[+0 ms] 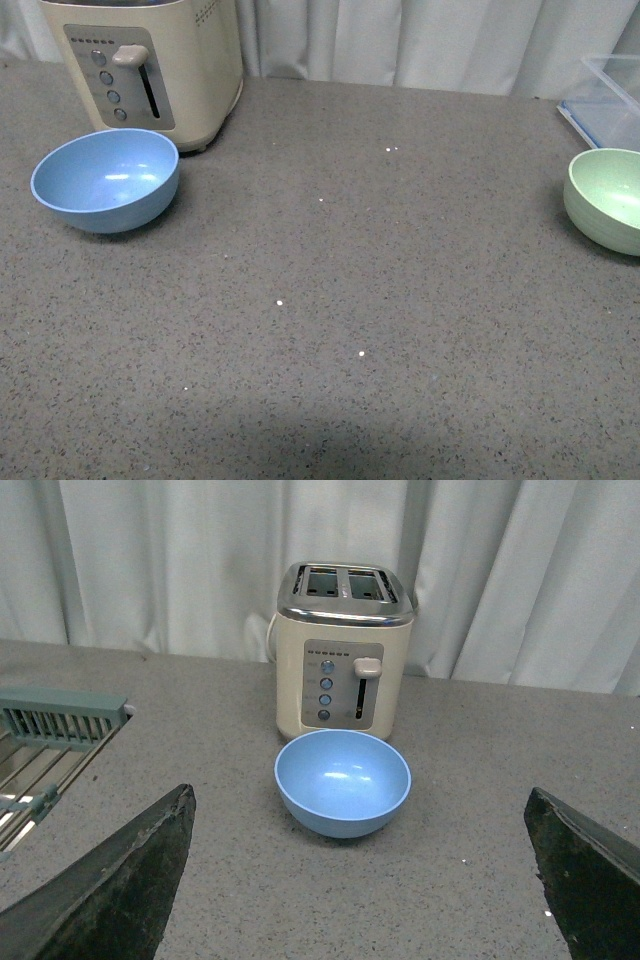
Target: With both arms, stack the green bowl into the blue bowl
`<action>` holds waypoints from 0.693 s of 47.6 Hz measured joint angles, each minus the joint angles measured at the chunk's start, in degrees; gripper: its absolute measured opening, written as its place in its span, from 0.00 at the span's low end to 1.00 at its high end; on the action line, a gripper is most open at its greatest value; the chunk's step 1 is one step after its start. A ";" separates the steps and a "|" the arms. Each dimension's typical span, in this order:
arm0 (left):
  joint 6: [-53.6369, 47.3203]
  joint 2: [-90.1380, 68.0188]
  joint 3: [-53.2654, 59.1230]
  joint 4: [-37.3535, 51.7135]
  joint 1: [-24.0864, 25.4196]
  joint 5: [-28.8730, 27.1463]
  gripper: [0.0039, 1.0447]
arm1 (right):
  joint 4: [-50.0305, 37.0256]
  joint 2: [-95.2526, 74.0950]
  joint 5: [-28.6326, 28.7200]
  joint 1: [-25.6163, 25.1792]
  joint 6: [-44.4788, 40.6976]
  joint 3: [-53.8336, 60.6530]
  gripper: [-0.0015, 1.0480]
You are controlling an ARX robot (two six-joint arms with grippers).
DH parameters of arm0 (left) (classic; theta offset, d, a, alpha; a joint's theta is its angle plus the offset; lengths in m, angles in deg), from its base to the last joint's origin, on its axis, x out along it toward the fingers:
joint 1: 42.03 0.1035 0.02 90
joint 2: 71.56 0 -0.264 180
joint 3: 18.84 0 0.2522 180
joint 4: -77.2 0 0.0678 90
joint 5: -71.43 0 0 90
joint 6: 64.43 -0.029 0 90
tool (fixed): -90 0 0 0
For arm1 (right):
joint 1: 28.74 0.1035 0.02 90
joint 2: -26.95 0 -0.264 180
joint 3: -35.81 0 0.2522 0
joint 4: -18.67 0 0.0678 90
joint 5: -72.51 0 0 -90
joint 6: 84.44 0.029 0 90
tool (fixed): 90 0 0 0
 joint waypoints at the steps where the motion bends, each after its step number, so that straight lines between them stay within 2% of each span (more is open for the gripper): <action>1: 0.00 0.00 0.00 0.00 0.00 0.00 0.94 | 0.00 0.00 0.00 0.00 0.00 0.00 0.91; 33: 0.00 0.00 0.00 0.00 0.00 0.00 0.94 | 0.00 0.00 0.00 0.00 0.00 0.00 0.91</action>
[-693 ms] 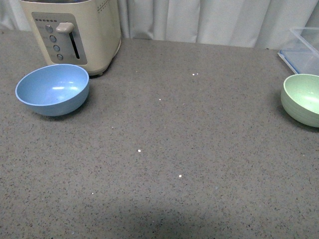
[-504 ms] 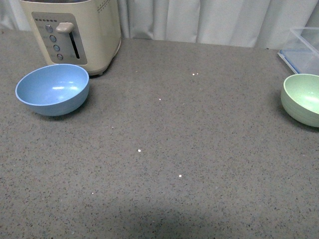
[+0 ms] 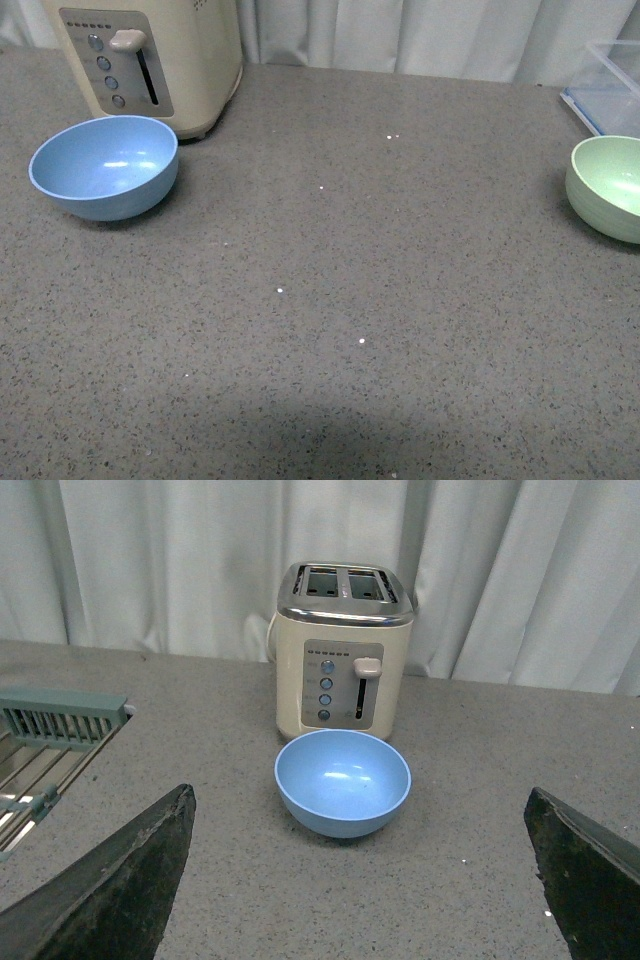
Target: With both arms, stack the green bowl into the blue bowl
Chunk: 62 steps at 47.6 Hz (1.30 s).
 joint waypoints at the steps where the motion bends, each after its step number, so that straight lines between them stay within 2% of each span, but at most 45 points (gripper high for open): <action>1: 0.00 0.00 0.00 0.00 0.00 0.00 0.94 | 0.00 0.00 0.00 0.00 0.00 0.00 0.91; 62: 0.00 0.00 0.00 0.00 0.00 0.00 0.94 | 0.00 0.00 0.02 0.00 0.00 0.00 0.91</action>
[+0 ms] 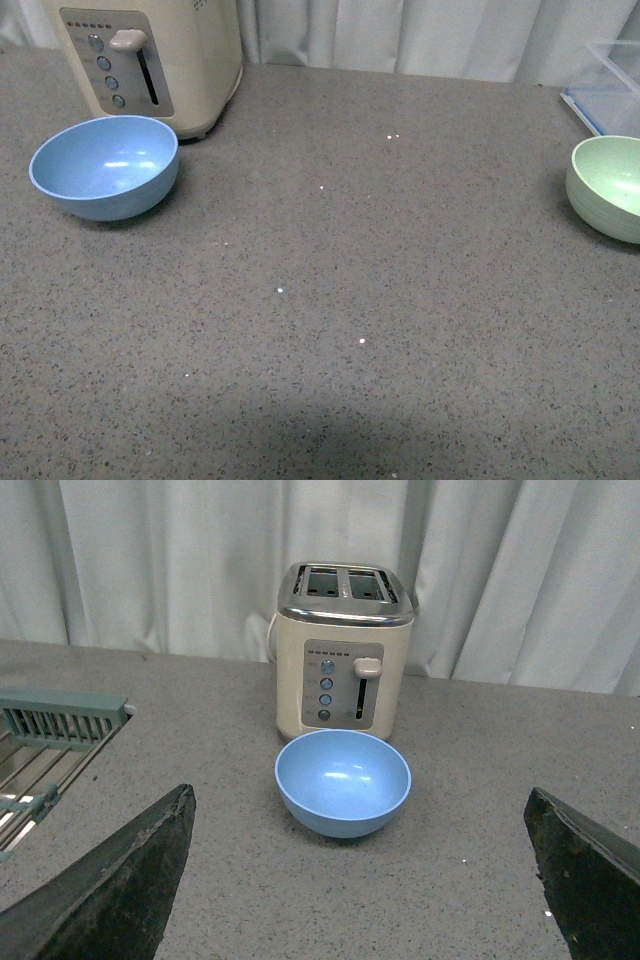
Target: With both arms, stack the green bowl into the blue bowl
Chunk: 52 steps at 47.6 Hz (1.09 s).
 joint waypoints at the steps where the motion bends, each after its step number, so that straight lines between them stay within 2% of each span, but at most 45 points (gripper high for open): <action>1: 0.00 0.00 0.00 0.00 0.00 0.00 0.94 | 0.00 0.00 -0.02 0.00 0.00 0.00 0.91; 46: 0.00 0.00 0.00 0.00 0.00 0.00 0.94 | 0.00 0.00 -0.02 0.00 0.00 0.00 0.91; 52: 3.02 -6.36 -1.25 -1.33 -0.24 -6.67 0.94 | 0.00 0.00 -0.02 0.00 0.00 0.00 0.91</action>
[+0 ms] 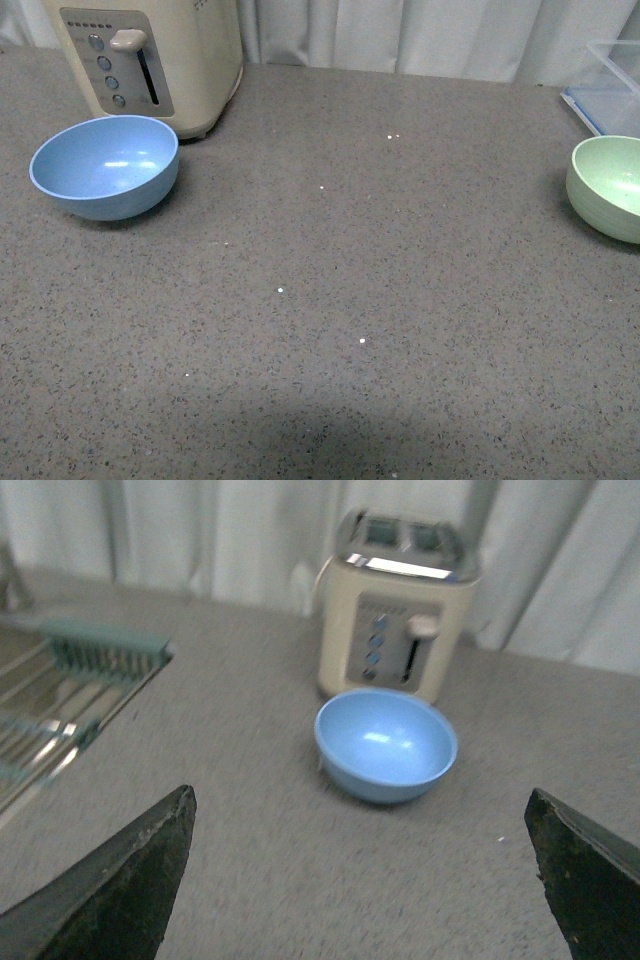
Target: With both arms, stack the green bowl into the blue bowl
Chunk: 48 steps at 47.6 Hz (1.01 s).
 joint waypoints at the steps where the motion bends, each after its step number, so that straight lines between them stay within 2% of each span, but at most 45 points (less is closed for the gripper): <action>1: 1.29 -3.93 -0.55 2.08 0.59 -0.94 0.94 | 0.00 0.00 0.00 0.00 0.00 0.00 0.91; 6: 6.88 -22.77 -5.25 12.70 2.19 -2.82 0.94 | 0.00 0.00 0.00 -0.02 0.00 0.00 0.91; 9: 10.60 -32.61 -9.77 14.71 2.01 -3.85 0.94 | 0.00 0.00 0.02 -0.02 0.00 0.00 0.91; 16: 18.62 -51.93 -19.87 13.11 0.00 -4.66 0.94 | 0.00 0.00 0.00 0.00 0.00 0.00 0.91; 26: 31.91 -76.48 -34.82 5.01 -0.63 -8.02 0.94 | 0.00 0.00 0.00 0.00 0.00 0.00 0.91; 41: 36.11 -92.41 -44.63 3.82 -1.31 -9.73 0.94 | 0.00 0.00 0.00 0.00 0.00 0.00 0.91; 48: 37.94 -96.50 -46.84 3.69 -1.36 -8.59 0.94 | 0.00 0.00 0.00 -0.02 0.00 0.00 0.91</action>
